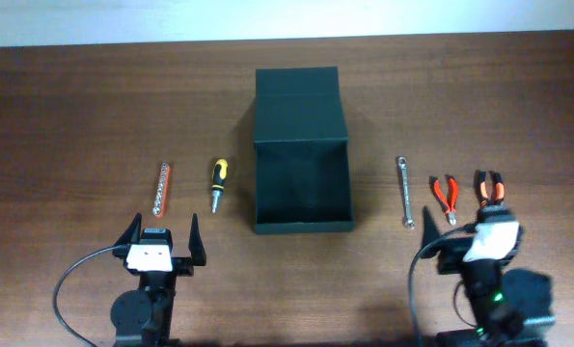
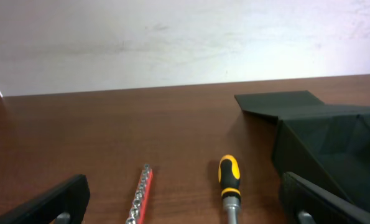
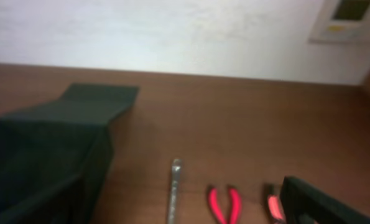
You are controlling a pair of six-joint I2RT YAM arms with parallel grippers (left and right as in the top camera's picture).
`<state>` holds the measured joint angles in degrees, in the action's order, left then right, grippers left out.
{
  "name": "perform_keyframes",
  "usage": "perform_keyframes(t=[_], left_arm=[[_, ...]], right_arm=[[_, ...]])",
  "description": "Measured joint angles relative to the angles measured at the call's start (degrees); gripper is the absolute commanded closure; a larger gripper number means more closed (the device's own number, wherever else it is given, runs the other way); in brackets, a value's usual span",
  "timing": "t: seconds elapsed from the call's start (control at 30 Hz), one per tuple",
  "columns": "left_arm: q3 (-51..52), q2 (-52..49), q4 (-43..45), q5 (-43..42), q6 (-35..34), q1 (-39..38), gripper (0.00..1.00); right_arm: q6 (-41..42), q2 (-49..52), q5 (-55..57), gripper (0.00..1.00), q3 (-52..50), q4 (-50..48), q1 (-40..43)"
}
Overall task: Pack container
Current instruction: 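Move the right gripper over the silver ring wrench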
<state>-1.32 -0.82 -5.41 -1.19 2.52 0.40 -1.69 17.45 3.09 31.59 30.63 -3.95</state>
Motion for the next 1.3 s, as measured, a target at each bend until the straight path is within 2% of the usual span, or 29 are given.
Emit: perform_keyframes(t=[0.13, 0.17, 0.3, 0.43, 0.6, 0.7, 1.1, 1.3], left_arm=[[0.0, 0.0, 0.0, 0.1, 0.0, 0.0, 0.01], [0.0, 0.0, 0.0, 0.2, 0.0, 0.0, 0.01], [0.0, 0.0, 0.0, 0.2, 0.0, 0.0, 0.01], [0.0, 0.0, 0.0, 0.2, 0.0, 0.0, 0.01], [0.0, 0.0, 0.0, 0.2, 0.0, 0.0, 0.01], [0.0, 0.0, 0.0, 0.2, 0.0, 0.0, 0.01], [0.0, 0.0, 0.0, 0.2, 0.0, 0.0, 0.01], [0.0, 0.0, 0.0, 0.2, 0.0, 0.0, 0.01]], right_arm=[[0.0, 16.2, 2.1, 0.01, 16.9, 9.9, 0.0], [0.0, 22.4, 2.2, 0.01, 23.2, 15.6, 0.0], [0.2, 39.6, -0.8, 0.01, 38.6, 28.3, 0.0], [0.6, 53.0, -2.8, 0.01, 43.3, 33.7, 0.0], [4.6, 62.5, -3.2, 0.01, 43.3, 36.9, 0.0], [5.9, 65.9, -3.7, 0.01, 43.3, 37.6, 0.0], [6.7, 66.8, -3.9, 0.01, 43.4, 33.6, 0.0], [10.6, 69.7, -1.5, 0.01, 43.4, 33.6, 1.8]])
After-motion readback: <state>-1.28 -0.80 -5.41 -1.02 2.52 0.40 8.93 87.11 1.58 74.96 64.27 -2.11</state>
